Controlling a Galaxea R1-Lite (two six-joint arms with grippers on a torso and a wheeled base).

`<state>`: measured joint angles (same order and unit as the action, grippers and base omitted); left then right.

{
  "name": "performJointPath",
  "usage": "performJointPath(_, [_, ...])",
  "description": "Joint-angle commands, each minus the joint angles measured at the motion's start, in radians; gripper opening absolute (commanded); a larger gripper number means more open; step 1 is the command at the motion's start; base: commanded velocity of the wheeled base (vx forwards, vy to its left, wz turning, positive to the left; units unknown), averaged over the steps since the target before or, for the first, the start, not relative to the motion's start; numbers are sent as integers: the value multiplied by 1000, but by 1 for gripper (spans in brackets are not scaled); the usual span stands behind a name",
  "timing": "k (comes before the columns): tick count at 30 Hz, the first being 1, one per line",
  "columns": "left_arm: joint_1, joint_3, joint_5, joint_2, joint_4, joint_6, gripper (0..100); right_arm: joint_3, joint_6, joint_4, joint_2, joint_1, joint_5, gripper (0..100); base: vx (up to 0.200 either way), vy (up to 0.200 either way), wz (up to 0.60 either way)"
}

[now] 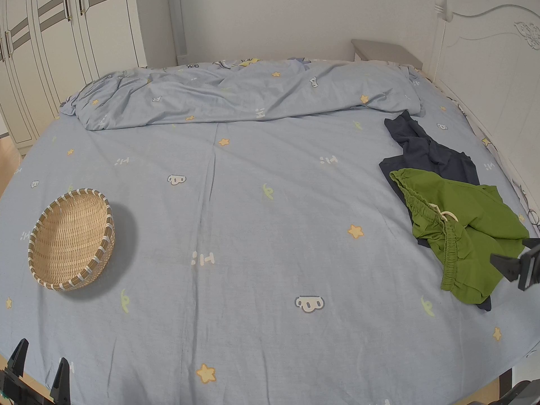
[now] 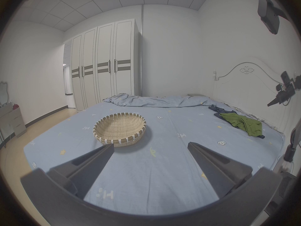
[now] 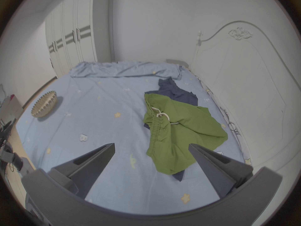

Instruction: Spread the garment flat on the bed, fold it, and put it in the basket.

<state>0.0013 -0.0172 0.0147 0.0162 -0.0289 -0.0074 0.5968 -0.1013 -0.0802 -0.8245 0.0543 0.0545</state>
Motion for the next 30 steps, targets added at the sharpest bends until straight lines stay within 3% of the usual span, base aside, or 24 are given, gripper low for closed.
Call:
performJointPath(1, [0, 5, 1, -16, 0, 0, 100, 143, -21, 172, -456, 114, 169, 100, 0, 0, 0])
performJointPath(9, [0, 5, 1, -16, 0, 0, 100, 233, -20, 327, -671, 110, 199, 100, 0, 0, 0])
performJointPath(23, [0, 5, 1, -16, 0, 0, 100, 308, -20, 362, -797, 81, 196, 100, 0, 0, 0])
performJointPath(30, [0, 5, 1, -16, 0, 0, 100, 325, -20, 461, -866, 53, 188, 100, 0, 0, 0])
